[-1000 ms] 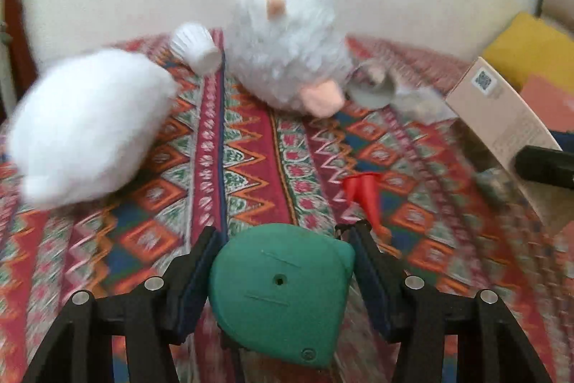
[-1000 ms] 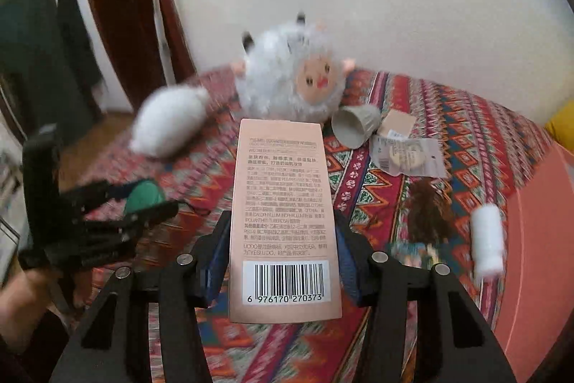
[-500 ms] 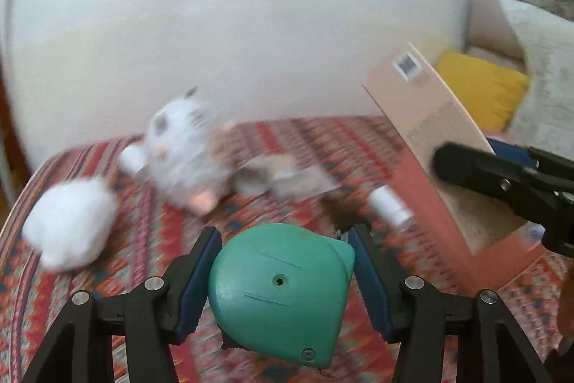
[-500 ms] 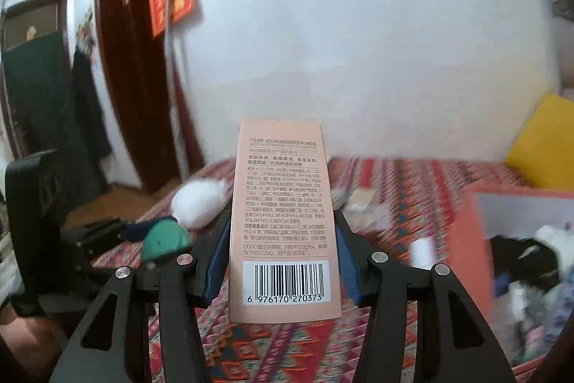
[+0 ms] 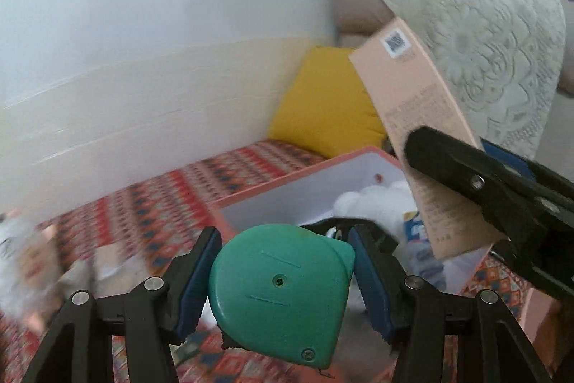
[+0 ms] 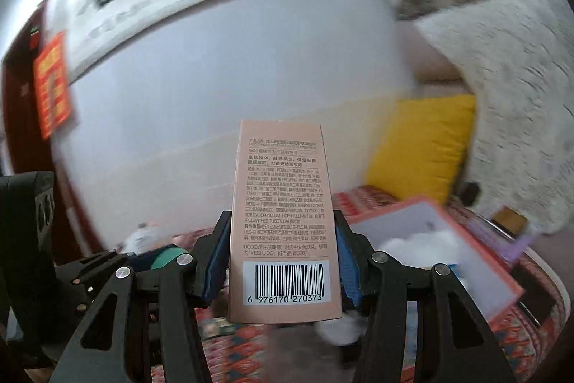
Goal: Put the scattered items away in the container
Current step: 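Carry the tape measure and beige box into the pink box and release them, then grasp the red cone with the left tool while the right tool grasps the snack packet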
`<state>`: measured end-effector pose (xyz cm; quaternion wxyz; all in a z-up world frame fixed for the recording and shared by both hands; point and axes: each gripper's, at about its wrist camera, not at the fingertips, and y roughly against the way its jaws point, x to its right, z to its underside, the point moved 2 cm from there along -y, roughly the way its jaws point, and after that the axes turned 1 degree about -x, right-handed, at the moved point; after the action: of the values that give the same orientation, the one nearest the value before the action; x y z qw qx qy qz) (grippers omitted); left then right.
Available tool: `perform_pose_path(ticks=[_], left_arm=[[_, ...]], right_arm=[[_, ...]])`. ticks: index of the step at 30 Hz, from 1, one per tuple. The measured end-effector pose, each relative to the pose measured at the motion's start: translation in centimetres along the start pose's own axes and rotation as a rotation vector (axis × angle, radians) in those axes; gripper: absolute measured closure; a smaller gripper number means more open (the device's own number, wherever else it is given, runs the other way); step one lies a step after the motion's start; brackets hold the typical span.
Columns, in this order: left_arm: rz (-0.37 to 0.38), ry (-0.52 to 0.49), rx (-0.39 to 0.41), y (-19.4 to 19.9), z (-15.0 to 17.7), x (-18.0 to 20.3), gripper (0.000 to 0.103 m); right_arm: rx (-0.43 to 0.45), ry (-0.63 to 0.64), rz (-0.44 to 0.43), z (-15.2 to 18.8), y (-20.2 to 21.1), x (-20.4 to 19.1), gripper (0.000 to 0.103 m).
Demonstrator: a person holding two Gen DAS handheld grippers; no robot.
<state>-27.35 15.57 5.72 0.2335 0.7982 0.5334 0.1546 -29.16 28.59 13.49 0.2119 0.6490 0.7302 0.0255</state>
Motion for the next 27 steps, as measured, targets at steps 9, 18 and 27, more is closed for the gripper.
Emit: perform_pose_path(ticks=[9, 18, 27], left_arm=[[-0.016, 0.037, -0.07, -7.4, -1.4, -0.3, 0.019], [-0.121, 0.053, -0.035, -7.8, -1.1, -1.6, 0.011], [-0.269, 0.08, 0.048, 1.4, 1.3, -5.5, 0.007]], right_arm=[[-0.11, -0.014, 0.074, 1.2, -6.2, 5.1, 0.022], [-0.054, -0.01, 0.072, 1.0, -5.3, 3.9, 0.003], [0.013, 0.067, 0.027, 0.4, -3.2, -1.3, 0.002]])
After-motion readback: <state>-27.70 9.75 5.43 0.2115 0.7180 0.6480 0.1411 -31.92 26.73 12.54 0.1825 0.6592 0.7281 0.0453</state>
